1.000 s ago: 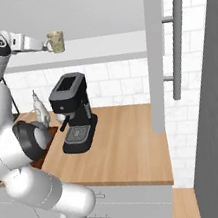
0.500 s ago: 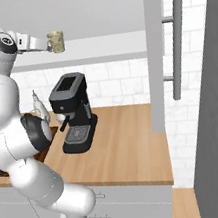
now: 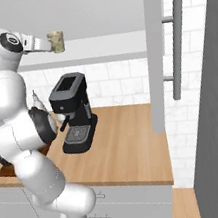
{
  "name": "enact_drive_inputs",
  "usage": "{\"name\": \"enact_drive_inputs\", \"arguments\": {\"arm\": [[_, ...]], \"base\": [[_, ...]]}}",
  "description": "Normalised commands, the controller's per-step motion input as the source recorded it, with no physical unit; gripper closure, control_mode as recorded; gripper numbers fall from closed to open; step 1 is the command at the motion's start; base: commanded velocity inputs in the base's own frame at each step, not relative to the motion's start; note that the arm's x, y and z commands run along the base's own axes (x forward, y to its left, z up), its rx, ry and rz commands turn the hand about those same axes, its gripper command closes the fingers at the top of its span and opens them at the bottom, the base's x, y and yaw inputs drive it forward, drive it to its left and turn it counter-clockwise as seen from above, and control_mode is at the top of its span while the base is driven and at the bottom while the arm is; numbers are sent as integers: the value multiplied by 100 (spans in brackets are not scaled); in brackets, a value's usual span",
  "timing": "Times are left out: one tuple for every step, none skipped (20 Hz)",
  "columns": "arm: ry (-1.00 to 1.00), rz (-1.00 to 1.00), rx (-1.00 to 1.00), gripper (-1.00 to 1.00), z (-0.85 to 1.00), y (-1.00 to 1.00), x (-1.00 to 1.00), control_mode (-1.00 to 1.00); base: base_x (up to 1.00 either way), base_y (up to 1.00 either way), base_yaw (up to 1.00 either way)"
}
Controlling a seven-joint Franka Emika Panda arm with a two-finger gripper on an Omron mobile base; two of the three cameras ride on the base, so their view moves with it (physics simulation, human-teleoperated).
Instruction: Pick the kettle from the counter and place it on the tray. Then pick the mug from the cabinet and place it on the tray. Then close the cabinet doors.
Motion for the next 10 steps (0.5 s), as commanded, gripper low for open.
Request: {"name": "enact_drive_inputs", "arguments": {"arm": [[0,-1,0,-100,0,0,25,-100],[0,-2,0,-100,0,0,26,-100],[0,-3,0,-100,0,0,27,-100],[0,-3,0,-100,0,0,27,-100],[0,-4,0,-100,0,0,29,-100],[0,-4,0,-100,0,0,33,-100],[0,-4,0,-100,0,0,34,-100],[0,-3,0,-100,0,0,31,-100],[0,-3,0,-100,0,0,29,-100],[0,-3,0,-100,0,0,29,-100]], "base": [[0,0,0],[0,0,0],[0,0,0],[0,0,0],[0,0,0],[0,0,0],[0,0,0],[0,0,0],[0,0,0],[0,0,0]]}}
